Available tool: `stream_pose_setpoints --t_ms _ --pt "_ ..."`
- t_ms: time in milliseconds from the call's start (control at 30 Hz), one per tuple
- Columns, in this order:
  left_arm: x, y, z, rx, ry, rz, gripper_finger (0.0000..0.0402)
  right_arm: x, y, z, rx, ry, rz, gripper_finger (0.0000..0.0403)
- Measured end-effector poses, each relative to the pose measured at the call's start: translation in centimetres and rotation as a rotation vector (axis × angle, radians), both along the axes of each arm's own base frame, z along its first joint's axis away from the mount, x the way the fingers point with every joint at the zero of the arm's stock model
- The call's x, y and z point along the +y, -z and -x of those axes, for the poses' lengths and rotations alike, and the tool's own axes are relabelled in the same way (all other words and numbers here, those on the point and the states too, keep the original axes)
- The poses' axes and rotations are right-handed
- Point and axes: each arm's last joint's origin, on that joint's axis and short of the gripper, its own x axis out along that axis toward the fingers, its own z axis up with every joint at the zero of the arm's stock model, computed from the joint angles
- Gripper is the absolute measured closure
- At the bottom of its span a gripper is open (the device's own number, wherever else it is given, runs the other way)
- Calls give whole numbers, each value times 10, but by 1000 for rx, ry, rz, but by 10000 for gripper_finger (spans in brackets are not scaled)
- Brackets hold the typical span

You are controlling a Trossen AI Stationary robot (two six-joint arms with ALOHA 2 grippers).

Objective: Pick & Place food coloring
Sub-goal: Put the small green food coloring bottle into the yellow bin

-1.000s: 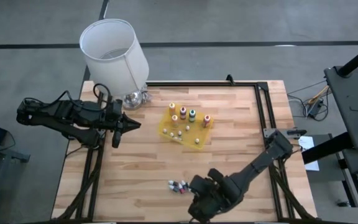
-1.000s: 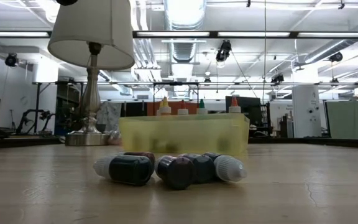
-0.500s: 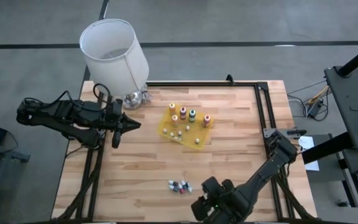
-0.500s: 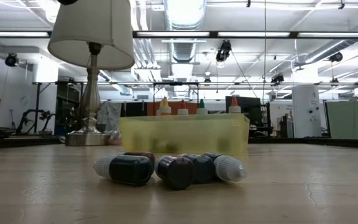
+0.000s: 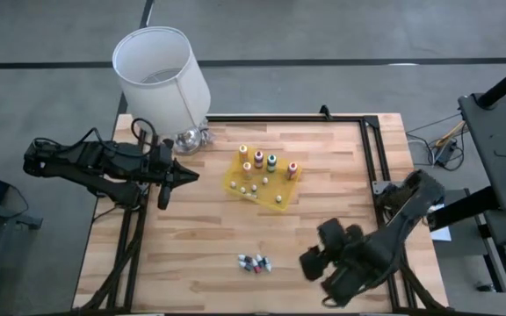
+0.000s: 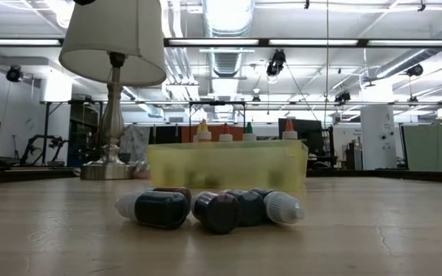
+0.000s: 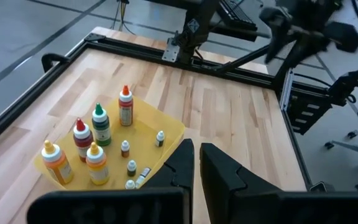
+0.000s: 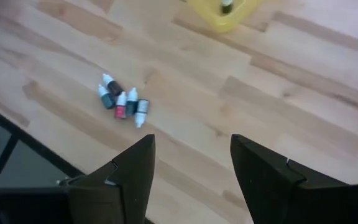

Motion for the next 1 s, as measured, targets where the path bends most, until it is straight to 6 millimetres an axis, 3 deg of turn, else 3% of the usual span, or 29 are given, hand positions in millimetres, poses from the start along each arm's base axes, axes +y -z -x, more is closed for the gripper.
stream_pose_setpoints --t_ms 167,333,567,733,1000 --pt "0 0 0 0 0 0 400 -22 14 25 28 32 2 202" --pt "0 0 0 0 0 0 400 -36 32 38 -73 -19 -95 202" --pt "0 0 0 -1 1 -4 400 -48 75 35 -150 -115 -141 202" --pt "0 0 0 0 1 -5 400 -40 108 22 -189 -323 -87 202" --pt "0 0 0 0 -5 11 400 -21 151 -1 -272 -434 -62 202"
